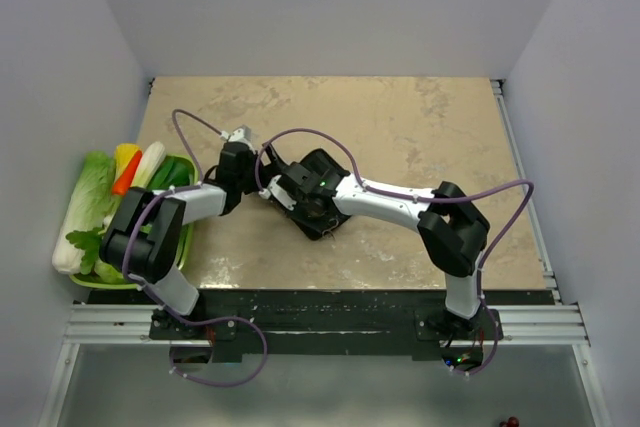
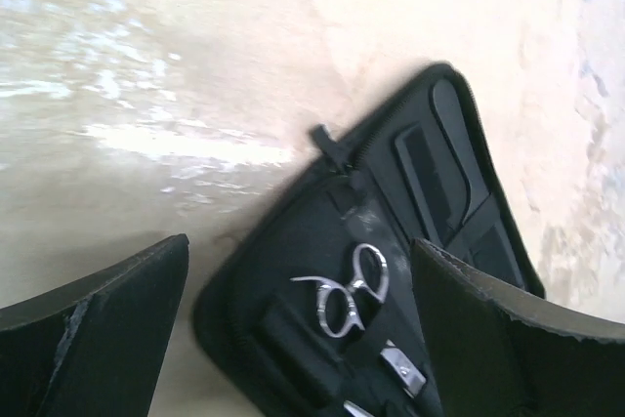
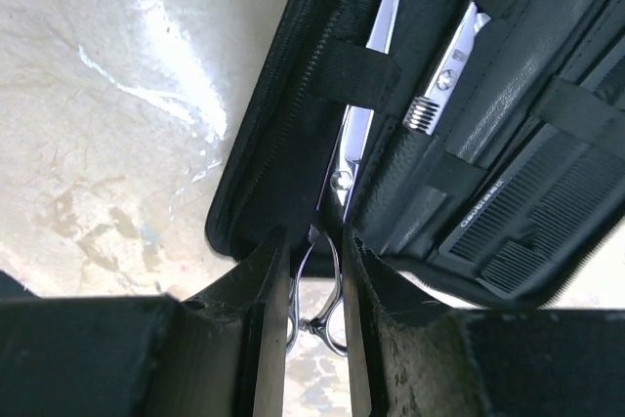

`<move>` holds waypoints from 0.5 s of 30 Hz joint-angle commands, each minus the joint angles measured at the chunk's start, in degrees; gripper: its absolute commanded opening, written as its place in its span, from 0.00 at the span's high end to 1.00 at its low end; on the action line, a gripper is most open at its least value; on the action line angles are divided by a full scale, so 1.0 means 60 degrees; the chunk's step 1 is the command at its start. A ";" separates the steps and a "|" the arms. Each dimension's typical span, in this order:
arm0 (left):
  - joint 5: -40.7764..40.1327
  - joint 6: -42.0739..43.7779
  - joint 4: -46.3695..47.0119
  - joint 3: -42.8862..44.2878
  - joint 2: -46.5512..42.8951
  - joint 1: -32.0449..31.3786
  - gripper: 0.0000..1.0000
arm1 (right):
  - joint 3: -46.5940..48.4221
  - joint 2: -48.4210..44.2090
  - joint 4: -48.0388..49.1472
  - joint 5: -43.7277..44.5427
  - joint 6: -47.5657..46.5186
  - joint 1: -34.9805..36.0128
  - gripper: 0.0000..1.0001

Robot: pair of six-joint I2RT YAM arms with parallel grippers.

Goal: Sort the hair-cutting tools
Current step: Place the scissors in the hairdressing tool bag.

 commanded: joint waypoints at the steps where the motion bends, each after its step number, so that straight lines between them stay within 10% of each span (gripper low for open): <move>1: -0.0945 0.0466 -0.0855 0.0660 -0.0406 0.0187 0.00 | -0.0086 -0.0403 0.0768 -0.0018 -0.0253 -0.0040 0.75; 15: -0.3404 0.1374 -0.2642 0.1774 0.1175 -0.0032 0.02 | -0.1082 -0.0520 0.1603 -0.0237 -0.0136 -0.0011 0.76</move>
